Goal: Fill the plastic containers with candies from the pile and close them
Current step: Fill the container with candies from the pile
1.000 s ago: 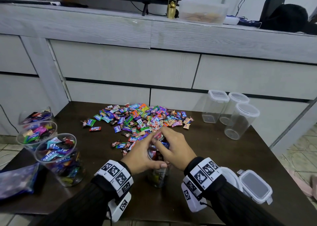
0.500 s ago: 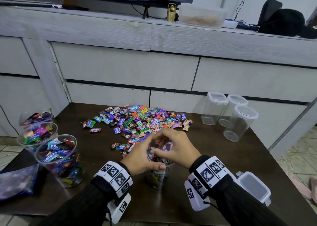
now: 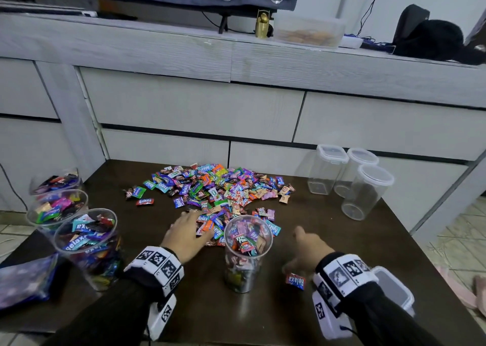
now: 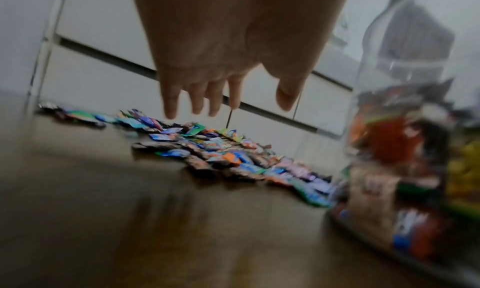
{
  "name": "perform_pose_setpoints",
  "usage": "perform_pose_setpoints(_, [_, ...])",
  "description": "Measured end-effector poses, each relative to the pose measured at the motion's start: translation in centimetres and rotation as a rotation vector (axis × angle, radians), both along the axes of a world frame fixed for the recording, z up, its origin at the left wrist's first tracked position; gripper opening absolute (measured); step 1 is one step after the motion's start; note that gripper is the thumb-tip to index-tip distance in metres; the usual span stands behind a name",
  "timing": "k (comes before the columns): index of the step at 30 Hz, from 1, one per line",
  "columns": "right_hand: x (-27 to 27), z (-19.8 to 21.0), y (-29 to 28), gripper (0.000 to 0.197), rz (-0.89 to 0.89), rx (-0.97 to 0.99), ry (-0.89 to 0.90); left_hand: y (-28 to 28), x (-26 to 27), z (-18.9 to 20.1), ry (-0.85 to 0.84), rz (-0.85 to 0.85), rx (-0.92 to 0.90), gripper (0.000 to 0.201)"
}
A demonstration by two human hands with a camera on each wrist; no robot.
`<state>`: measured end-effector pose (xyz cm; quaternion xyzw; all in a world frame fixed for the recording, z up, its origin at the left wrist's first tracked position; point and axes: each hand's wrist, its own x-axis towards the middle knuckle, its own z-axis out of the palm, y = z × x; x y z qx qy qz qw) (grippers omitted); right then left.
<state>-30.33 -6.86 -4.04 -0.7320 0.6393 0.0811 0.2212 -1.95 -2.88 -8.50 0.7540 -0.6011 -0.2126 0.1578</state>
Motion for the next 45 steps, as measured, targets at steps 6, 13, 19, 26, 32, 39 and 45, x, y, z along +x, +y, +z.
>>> perform_pose_setpoints(6, [0.3,-3.3,-0.1,0.076,-0.026,0.166,0.021,-1.0,1.3,-2.8,-0.276,0.029,0.358,0.104])
perform_pose_setpoints(13, [2.4,-4.5,-4.1,0.05,-0.238,0.001,-0.309,-2.5,0.8,-5.3,-0.354,-0.054,0.389,0.117])
perform_pose_setpoints(19, [5.3,-5.6,-7.7,0.092,-0.232,-0.115,-0.207,-5.6,0.7,-5.8,-0.378,-0.173,0.331,0.133])
perform_pose_setpoints(26, [10.1,-7.8,-9.4,0.091,0.277,-0.253,0.027,-8.8,0.2,-5.8,-0.519,-0.385,0.21,0.114])
perform_pose_setpoints(32, [10.8,-8.5,-10.7,0.08,0.425,-0.287,0.084,-9.6,-0.2,-4.4,-0.563,-0.465,0.119,0.099])
perform_pose_setpoints(39, [9.5,-8.0,-11.4,0.079,0.498,-0.292,0.073,-9.8,-0.2,-3.8,-0.497,-0.449,0.02,0.066])
perform_pose_setpoints(45, [9.7,-7.2,-11.1,0.094,0.496,-0.155,-0.043,-9.9,0.1,-4.6,-0.54,-0.484,0.025,0.091])
